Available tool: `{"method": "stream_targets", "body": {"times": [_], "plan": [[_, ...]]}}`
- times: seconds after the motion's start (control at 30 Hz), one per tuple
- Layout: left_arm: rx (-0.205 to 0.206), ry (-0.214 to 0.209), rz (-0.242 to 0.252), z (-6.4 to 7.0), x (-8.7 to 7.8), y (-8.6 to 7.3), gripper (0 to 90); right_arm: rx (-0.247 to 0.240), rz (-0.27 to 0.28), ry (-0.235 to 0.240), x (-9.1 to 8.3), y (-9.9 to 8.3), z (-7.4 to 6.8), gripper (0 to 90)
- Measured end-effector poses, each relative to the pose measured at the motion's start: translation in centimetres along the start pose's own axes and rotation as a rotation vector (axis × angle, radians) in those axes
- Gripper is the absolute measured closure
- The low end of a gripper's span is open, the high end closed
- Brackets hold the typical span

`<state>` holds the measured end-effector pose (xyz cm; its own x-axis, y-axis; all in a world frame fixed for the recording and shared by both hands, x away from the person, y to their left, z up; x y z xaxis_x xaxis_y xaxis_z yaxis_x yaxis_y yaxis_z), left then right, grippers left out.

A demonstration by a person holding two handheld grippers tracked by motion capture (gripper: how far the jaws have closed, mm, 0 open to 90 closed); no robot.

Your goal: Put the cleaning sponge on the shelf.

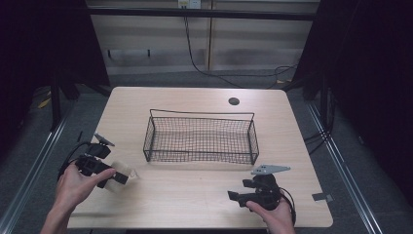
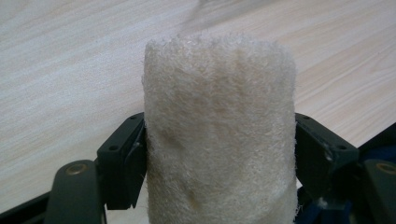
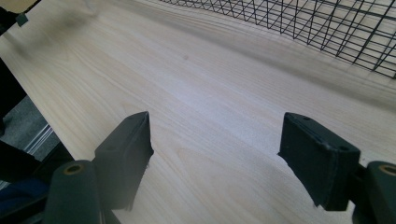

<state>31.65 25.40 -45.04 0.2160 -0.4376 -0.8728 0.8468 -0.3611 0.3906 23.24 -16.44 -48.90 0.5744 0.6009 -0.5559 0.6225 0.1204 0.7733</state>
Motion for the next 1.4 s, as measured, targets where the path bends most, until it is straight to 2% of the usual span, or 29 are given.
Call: {"method": "stream_targets", "body": {"times": [0.4, 0.5, 0.53, 0.67, 0.97, 1.1, 1.27, 1.4], "plan": [[0.020, -0.007, -0.002, 0.3, -1.1, 0.3, 26.7, 0.005, -0.001, 0.004, 0.0, 0.0, 0.0, 24.9], [0.023, 0.003, -0.001, 0.5, -1.5, 0.6, 26.7, 0.004, -0.002, 0.005, 0.0, 0.0, 0.0, 24.8], [0.038, 0.000, -0.002, 0.8, -1.8, 1.0, 26.7, 0.002, -0.002, 0.005, 0.0, 0.0, 0.0, 24.8], [0.051, -0.001, -0.003, 1.2, -2.1, 1.5, 26.7, 0.008, -0.004, 0.003, 0.0, -0.1, 0.0, 24.8], [0.051, -0.018, -0.019, 1.7, -2.7, 2.7, 26.7, 0.008, -0.005, 0.004, 0.0, -0.1, 0.0, 24.8], [0.064, -0.022, -0.026, 2.1, -3.1, 3.4, 26.7, 0.008, -0.005, 0.004, 0.0, -0.1, 0.0, 24.8], [0.082, -0.015, -0.030, 2.9, -3.8, 4.4, 26.7, 0.009, -0.006, 0.004, 0.0, -0.1, 0.0, 24.8], [0.096, 0.010, -0.042, 3.5, -4.2, 5.3, 26.7, 0.009, -0.006, 0.005, 0.0, -0.1, 0.0, 24.8]]}}
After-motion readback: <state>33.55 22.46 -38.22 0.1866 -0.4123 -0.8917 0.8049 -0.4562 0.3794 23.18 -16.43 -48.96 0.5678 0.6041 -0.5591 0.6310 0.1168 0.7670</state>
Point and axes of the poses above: each handheld gripper's, and its own axes: x roughly forward along the jaws, y roughly out of its top, z roughly to its right, the point moved 5 cm from there along x, roughly forward along the jaws, and after that the axes turned 10 degrees about z, right-handed, at the moved point
